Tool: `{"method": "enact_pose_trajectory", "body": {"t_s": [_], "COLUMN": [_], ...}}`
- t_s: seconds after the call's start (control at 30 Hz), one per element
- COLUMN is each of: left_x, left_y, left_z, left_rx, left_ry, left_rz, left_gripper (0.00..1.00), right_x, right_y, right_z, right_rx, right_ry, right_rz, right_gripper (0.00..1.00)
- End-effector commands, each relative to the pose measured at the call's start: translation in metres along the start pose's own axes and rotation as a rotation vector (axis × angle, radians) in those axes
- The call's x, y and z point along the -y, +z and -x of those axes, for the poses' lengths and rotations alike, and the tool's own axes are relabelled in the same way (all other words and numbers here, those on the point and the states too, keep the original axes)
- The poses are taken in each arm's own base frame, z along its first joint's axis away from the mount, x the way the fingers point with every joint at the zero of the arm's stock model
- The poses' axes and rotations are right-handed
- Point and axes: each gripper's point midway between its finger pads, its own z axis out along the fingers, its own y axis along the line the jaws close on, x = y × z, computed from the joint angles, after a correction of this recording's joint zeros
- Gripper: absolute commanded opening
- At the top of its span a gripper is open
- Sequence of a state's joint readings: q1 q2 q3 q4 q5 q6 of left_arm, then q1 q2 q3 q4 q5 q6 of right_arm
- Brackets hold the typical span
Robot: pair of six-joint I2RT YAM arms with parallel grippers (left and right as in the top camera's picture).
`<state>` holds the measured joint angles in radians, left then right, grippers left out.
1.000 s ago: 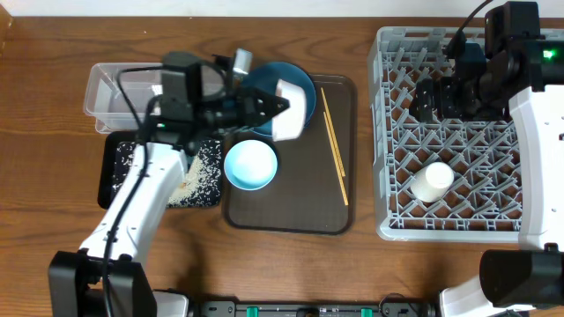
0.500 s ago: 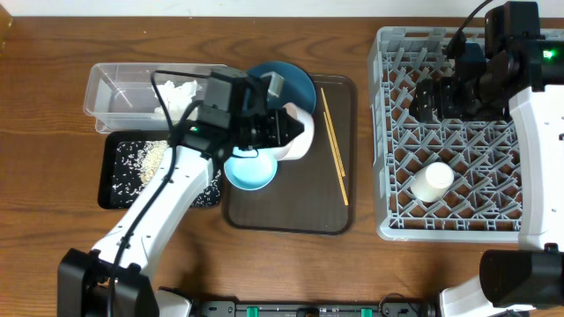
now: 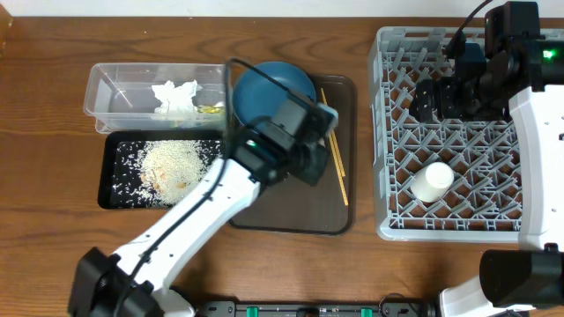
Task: Sort waste into correct bins and load items into the dishwasher rack
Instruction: 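Carry empty pink bowl with left gripper back and set it on brown tray, then retract left gripper and reach right gripper to pink bowl rim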
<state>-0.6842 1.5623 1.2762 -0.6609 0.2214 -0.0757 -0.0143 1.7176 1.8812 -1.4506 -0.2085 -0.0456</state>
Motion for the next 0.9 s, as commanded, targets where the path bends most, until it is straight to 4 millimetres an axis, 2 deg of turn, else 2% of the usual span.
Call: {"method": "enact_pose_trajectory", "body": {"t_s": [0.0, 0.27, 0.4, 0.43, 0.5, 0.53, 0.7, 0.87], "left_x": [-0.004, 0.013, 0.016, 0.016, 0.016, 0.016, 0.013, -0.003], "left_y": [0.026, 0.065, 0.07, 0.07, 0.068, 0.067, 0.047, -0.001], "left_z": [-0.027, -0.058, -0.062, -0.061, -0.059, -0.057, -0.037, -0.004], "left_rx": [-0.109, -0.249, -0.265, -0.261, -0.25, -0.245, -0.168, -0.015], "left_ry": [0.105, 0.125, 0.126, 0.126, 0.125, 0.124, 0.045, -0.083], "left_rz": [0.052, 0.01, 0.007, 0.006, 0.006, 0.005, 0.011, 0.022], "left_gripper": [0.06, 0.06, 0.06, 0.08, 0.17, 0.27, 0.45, 0.56], "right_x": [-0.003, -0.003, -0.003, -0.003, -0.003, -0.003, -0.008, -0.03], "right_y": [0.002, 0.002, 0.002, 0.002, 0.002, 0.002, 0.002, 0.0], "right_z": [0.0, 0.0, 0.0, 0.0, 0.0, 0.0, 0.005, 0.02], "right_rx": [-0.006, -0.006, -0.005, -0.005, -0.005, -0.003, 0.018, 0.073], "right_ry": [-0.024, -0.024, -0.024, -0.024, -0.025, -0.025, -0.017, 0.047], "right_rz": [0.002, 0.002, 0.002, 0.002, 0.002, 0.002, 0.032, 0.151], "right_gripper": [0.99, 0.99, 0.99, 0.99, 0.99, 0.99, 0.99, 0.99]}}
